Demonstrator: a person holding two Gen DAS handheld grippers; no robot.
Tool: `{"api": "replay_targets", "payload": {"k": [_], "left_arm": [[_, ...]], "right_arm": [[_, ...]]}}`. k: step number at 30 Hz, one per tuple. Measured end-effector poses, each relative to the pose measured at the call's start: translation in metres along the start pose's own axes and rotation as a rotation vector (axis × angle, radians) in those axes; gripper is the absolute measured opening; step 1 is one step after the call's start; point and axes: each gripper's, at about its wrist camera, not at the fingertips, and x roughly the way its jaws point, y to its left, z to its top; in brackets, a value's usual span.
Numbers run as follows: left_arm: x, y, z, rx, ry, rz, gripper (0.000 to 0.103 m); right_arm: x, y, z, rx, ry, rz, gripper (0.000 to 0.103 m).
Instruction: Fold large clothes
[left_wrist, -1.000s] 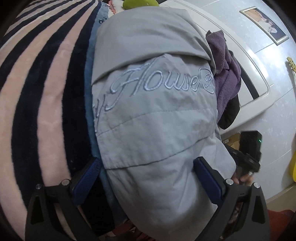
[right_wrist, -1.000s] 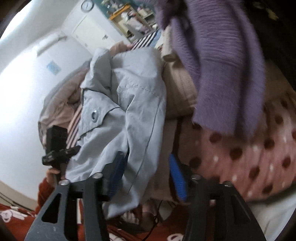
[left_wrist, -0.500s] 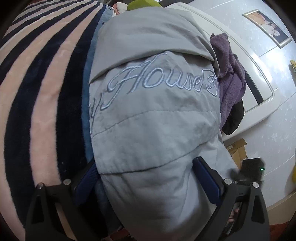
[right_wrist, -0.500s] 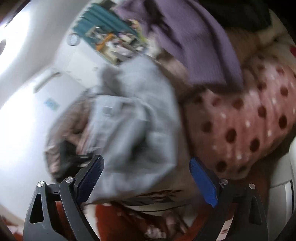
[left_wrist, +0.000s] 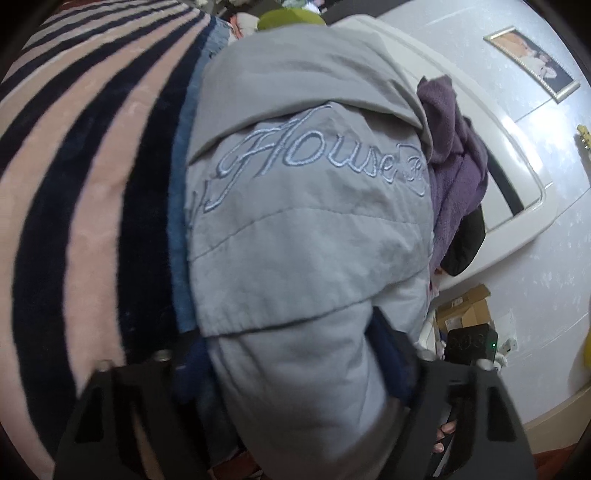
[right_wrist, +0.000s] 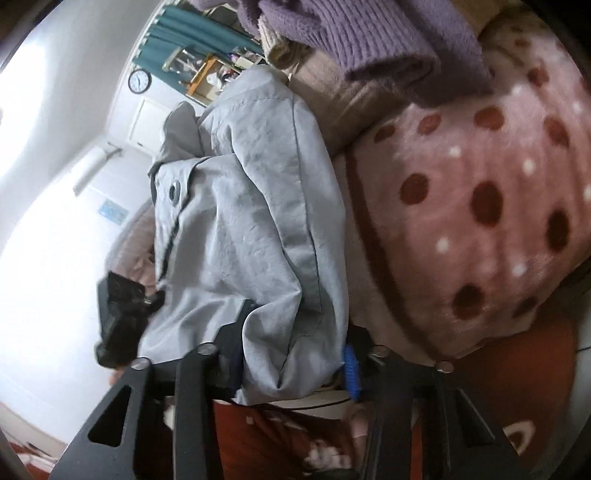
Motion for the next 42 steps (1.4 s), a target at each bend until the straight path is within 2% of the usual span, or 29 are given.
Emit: {"api": "replay_targets", "payload": {"k": [3,5,10,12,14,17,20,22,25,27,28,29,30,33,37,39,42], "left_arm": [[-0.017,0.008,-0.001,-0.034,-0.036,-0.04,0.047],[-0.041,0.012,0.0,-0.029,-0.082,-0.023,0.044],[-0.109,0.037,0.0,-0.022,-0.151,0.088,0.045],[-0.129,0.054,0.0,-0.05,-0.136,0.129,0.052],[-0.137,0.066,0.0,-0.067,-0.077,0.18,0.056],[-0.15,0.058,0.002,0.023,-0.038,0.239,0.061],[-0.178,0.044,0.011,0.102,-0.078,0.227,0.06],[-0.199,0.035,0.02,0.15,-0.12,0.24,0.06],[-0.213,0.016,0.047,0.228,-0.168,0.269,0.06],[-0.209,0.005,0.073,0.261,-0.187,0.275,0.057],[-0.206,0.002,0.084,0.266,-0.184,0.256,0.051],[-0.194,-0.001,0.1,0.271,-0.167,0.218,0.035],[-0.184,-0.001,0.112,0.265,-0.149,0.193,0.025],[-0.148,0.005,0.141,0.246,-0.067,0.172,0.025],[-0.109,0.019,0.156,0.236,-0.001,0.195,0.027],[-0.091,0.029,0.157,0.23,0.029,0.225,0.027],[-0.065,0.049,0.151,0.21,0.081,0.265,0.025]], "right_arm": [[0.018,0.025,0.002,-0.087,0.029,-0.032,0.022],[0.031,0.039,0.005,-0.109,0.052,-0.007,0.019],[0.095,0.09,-0.007,-0.206,0.192,0.09,0.019],[0.117,0.103,-0.01,-0.221,0.239,0.121,0.019],[0.132,0.117,-0.007,-0.246,0.293,0.144,0.029],[0.131,0.136,0.001,-0.358,0.376,0.121,0.04],[0.107,0.15,0.021,-0.464,0.393,0.066,0.045],[0.086,0.158,0.04,-0.503,0.381,0.04,0.045],[0.063,0.189,0.07,-0.579,0.308,0.036,0.045],[0.059,0.218,0.098,-0.639,0.261,0.076,0.044],[0.066,0.236,0.107,-0.673,0.245,0.096,0.037],[0.073,0.252,0.117,-0.714,0.228,0.117,0.017],[0.085,0.267,0.122,-0.744,0.207,0.131,0.007],[0.136,0.299,0.139,-0.742,0.241,0.186,0.005],[0.213,0.309,0.144,-0.749,0.328,0.152,0.005],[0.252,0.298,0.143,-0.749,0.371,0.106,0.005],[0.288,0.258,0.149,-0.629,0.433,0.058,0.003]]}}
